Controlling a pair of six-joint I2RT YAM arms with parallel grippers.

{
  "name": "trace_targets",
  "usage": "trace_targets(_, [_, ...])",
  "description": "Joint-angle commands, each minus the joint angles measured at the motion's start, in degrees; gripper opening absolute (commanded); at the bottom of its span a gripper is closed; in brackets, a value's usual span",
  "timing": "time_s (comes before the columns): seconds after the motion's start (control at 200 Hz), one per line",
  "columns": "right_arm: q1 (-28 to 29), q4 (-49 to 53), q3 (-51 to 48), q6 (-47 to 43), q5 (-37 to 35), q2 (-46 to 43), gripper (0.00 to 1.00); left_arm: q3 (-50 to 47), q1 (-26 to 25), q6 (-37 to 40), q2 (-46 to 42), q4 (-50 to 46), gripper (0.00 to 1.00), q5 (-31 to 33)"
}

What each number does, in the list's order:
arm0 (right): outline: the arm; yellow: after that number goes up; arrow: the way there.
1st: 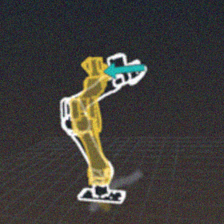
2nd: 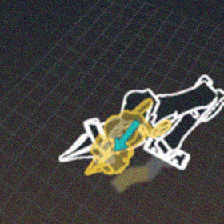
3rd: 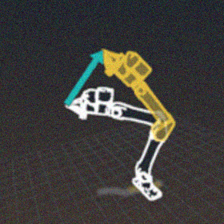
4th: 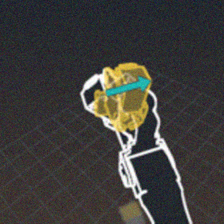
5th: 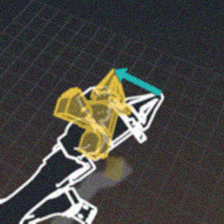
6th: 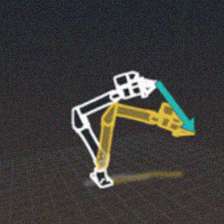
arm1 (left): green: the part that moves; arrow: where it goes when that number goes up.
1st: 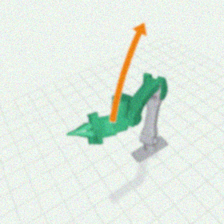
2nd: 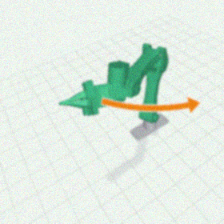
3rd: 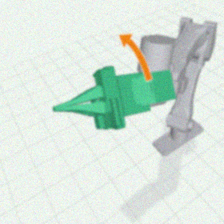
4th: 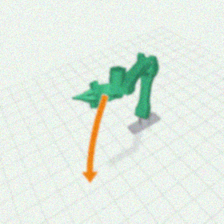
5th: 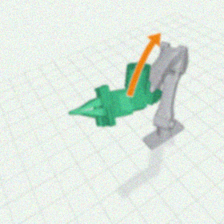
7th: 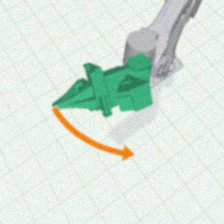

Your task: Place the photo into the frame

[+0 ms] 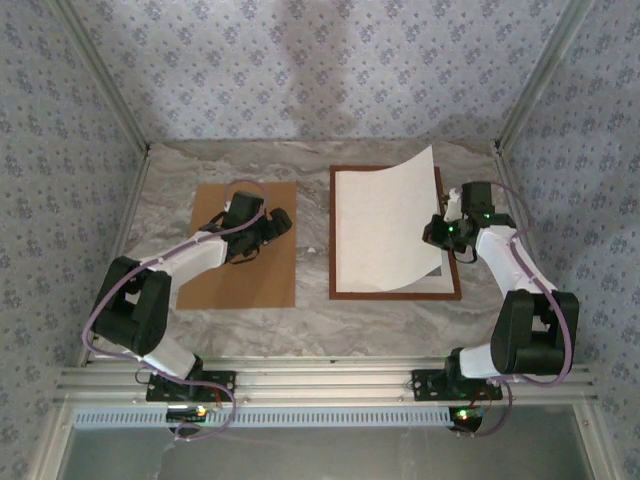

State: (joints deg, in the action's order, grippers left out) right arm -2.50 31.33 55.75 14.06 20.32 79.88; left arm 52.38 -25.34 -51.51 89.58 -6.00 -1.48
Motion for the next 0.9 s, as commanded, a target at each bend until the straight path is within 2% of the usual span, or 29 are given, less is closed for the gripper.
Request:
trace_targets(0.0, [-0.12,-1.57,-0.29,-0.30,0.47,-0.25,0.00,0.28,0.21,0.15,0.42,1.08,0.99,-1.17])
trace_targets(0.37, [0.99,-4.12,-0.33,2.08,7.65,2.69,0.00,-0.87,0.21,-0.17,0.59,1.78,0.98,-1.83])
trace_targets(0.53, [1.11,-6.31,-0.38,4.55,12.93,2.96,0.00,-1.09,0.21,-0.29,0.62,2.12,0.99,-2.08])
trace_targets(0.765, [1.20,-2.59,1.42,1.49,9.82,4.63,0.00,-1.31,0.28,0.00,0.42,2.31,0.99,-2.31])
trace_targets(0.895, [1.12,0.34,1.97,-0.23,6.68,4.48,0.09,-1.84,0.54,-0.02,0.22,2.40,0.98,-2.33])
